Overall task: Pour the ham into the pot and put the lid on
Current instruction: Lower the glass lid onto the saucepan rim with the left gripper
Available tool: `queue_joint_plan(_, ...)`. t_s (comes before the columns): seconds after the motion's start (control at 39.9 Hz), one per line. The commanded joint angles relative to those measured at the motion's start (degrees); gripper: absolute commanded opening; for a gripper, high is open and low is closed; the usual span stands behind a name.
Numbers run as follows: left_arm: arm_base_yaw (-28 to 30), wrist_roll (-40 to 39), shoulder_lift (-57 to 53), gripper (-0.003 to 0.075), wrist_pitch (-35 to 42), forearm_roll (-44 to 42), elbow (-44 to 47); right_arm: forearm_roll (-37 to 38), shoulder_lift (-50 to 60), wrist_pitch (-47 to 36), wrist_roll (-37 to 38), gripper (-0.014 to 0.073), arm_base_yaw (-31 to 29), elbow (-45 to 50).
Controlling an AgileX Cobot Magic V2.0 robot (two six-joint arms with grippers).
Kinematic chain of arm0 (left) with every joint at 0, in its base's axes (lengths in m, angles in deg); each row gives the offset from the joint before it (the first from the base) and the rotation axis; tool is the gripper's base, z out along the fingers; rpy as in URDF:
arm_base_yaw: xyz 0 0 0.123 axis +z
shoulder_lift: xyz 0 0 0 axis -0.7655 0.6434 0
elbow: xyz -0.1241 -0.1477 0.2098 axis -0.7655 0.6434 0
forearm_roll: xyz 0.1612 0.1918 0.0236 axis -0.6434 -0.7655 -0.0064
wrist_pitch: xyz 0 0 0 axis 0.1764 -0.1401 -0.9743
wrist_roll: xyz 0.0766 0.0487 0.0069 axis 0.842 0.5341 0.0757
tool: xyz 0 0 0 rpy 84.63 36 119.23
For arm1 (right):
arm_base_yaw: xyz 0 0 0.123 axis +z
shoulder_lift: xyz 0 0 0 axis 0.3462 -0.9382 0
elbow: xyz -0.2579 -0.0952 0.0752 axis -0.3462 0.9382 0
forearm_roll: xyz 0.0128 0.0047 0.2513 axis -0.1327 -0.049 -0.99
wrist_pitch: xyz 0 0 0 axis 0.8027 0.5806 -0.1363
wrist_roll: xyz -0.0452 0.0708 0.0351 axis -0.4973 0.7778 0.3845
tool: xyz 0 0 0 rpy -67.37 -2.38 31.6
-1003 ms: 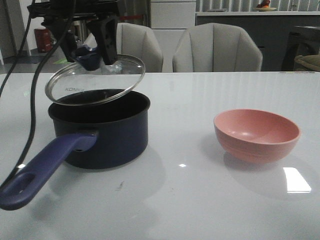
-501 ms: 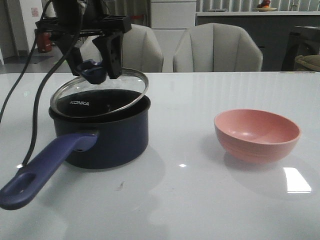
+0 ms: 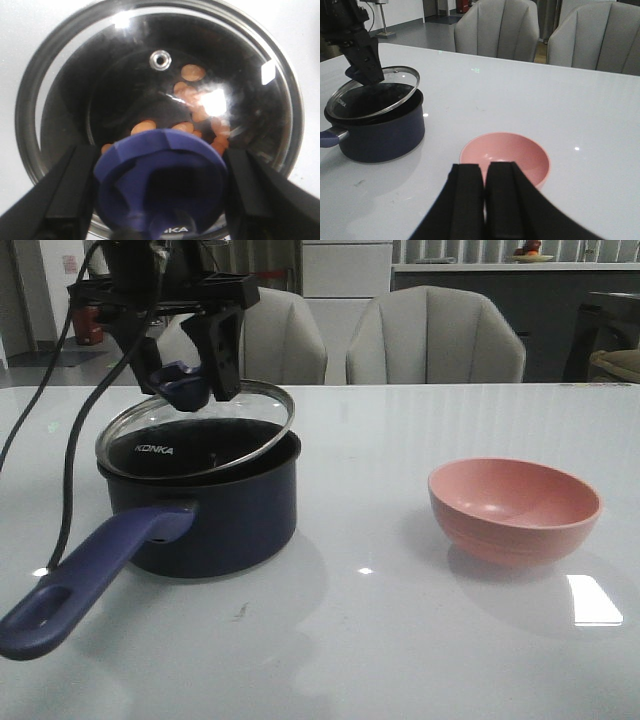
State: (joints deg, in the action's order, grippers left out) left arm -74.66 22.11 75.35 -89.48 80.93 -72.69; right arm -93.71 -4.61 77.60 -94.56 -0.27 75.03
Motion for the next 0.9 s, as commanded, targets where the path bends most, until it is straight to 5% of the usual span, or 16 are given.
queue_joint_plan(0.0,-0.32,0.10,-3.94,0.0280,-1.28,0.48,-1.18,-0.28,-0.38,-4.11,-0.55,0.0176,0.12,-1.67)
queue_joint_plan(0.33,-0.32,0.63,-2.83,0.0286,-1.28,0.48,-0.37,-0.28,-0.38,-4.11,-0.55,0.0176,0.12,-1.67)
queue_joint_plan(0.58,-0.32,0.63,-2.83,0.0397,-1.28,-0.81,-0.62,-0.28,-0.38,-4.11,-0.55,0.0176,0.12,-1.67)
queue_joint_plan(0.88,-0.32,0.63,-3.59,0.0398,-1.28,-2.02,-0.62,-0.28,-0.38,-4.11,-0.55,0.0176,0.12,-1.67)
